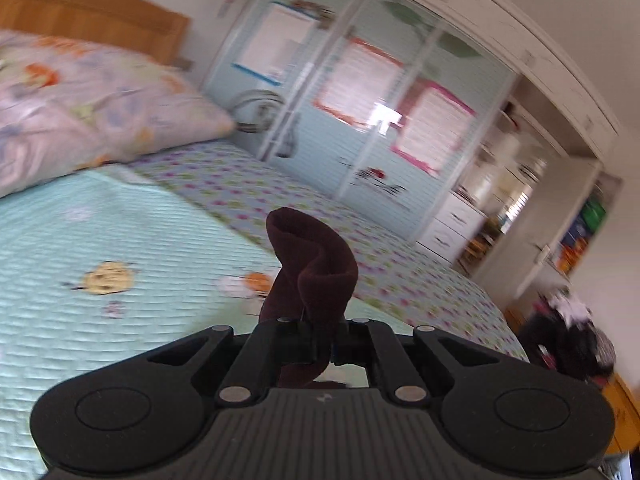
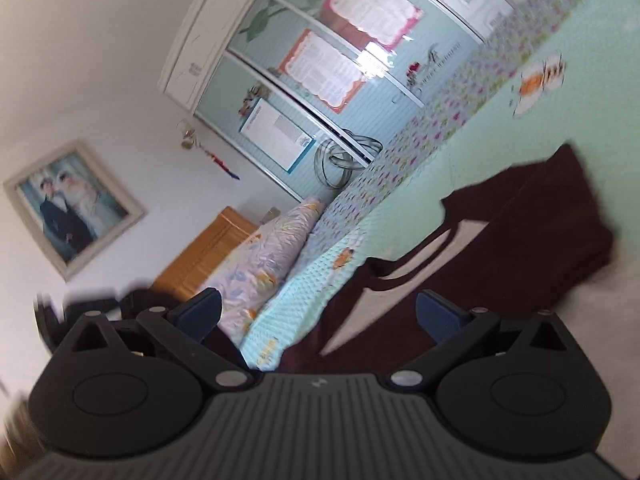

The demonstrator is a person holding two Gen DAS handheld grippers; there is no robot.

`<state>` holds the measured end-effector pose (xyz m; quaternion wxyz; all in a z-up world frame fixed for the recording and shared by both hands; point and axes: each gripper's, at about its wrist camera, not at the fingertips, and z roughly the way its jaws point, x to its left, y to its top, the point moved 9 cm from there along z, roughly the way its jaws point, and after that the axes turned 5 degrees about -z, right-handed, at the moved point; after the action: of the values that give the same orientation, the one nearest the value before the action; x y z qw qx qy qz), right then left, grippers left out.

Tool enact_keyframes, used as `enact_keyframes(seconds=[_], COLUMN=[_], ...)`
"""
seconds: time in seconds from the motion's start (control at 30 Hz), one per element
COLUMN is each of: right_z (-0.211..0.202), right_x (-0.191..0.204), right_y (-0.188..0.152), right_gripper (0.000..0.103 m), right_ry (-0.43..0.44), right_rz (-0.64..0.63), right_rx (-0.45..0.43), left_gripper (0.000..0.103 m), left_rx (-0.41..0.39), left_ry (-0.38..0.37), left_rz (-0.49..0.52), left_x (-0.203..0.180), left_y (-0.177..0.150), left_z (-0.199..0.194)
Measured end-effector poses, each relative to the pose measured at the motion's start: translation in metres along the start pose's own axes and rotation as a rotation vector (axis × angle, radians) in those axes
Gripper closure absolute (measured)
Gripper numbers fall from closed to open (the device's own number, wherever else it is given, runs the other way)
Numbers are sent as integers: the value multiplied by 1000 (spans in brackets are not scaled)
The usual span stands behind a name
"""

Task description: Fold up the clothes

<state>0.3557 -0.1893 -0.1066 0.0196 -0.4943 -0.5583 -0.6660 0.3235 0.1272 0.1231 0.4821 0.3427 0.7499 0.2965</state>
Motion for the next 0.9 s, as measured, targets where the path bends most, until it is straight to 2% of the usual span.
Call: enact_keyframes(seconds=[0.07,0.13,0.2,0.27,0.43,0.57,0.63,0.7,0.73,0.8,0.83,0.87,0.9], right_z=[-32,-59,-66,-73,-87,-88,-89,-92,-94,-98,-100,-102,-103], right_x=[-23,-53,-76,-83,-83,-92,-95,-97,-98,-101,-104,-107,-112], right_y=[0,-1,6,18,36,41,43,47,49,54,56,58,59], right_gripper=[0,0,0,0,0,0,0,0,0,0,0,0,0], right_ry=[-50,-90,-124,-108,-65,-44,-39,-33,-31,-32,-35,-39,-46], right_rz=[-38,-12,48,74,71,140,150,153,153,153,156,161,170], right_rx=[-33,-97,-108,-137,-189,-194,-198,-208,-214,-230,-239,-247,-253], left_gripper=[98,98,98,98,98,97,94,84,83,69,61,30,6], left_rx=[20,49,89,127,201,317,436,508,520,476,476,475,468], left_ry=[-34,-60,-78,-88,-123,-88,-74,-52,-48,-71,-97,-123,-146], left_rz=[54,98,131,162,204,433,514,534,542,522,454,385,329], left_x=[-50,-92,-126,-153,-201,-215,-210,-198,-195,-194,-191,-189,-187], left_y=[-19,-43,-73,-106,-185,-285,-344,-385,-398,-394,-388,-381,-374], left_z=[13,29,46,63,104,137,152,160,160,153,150,147,143])
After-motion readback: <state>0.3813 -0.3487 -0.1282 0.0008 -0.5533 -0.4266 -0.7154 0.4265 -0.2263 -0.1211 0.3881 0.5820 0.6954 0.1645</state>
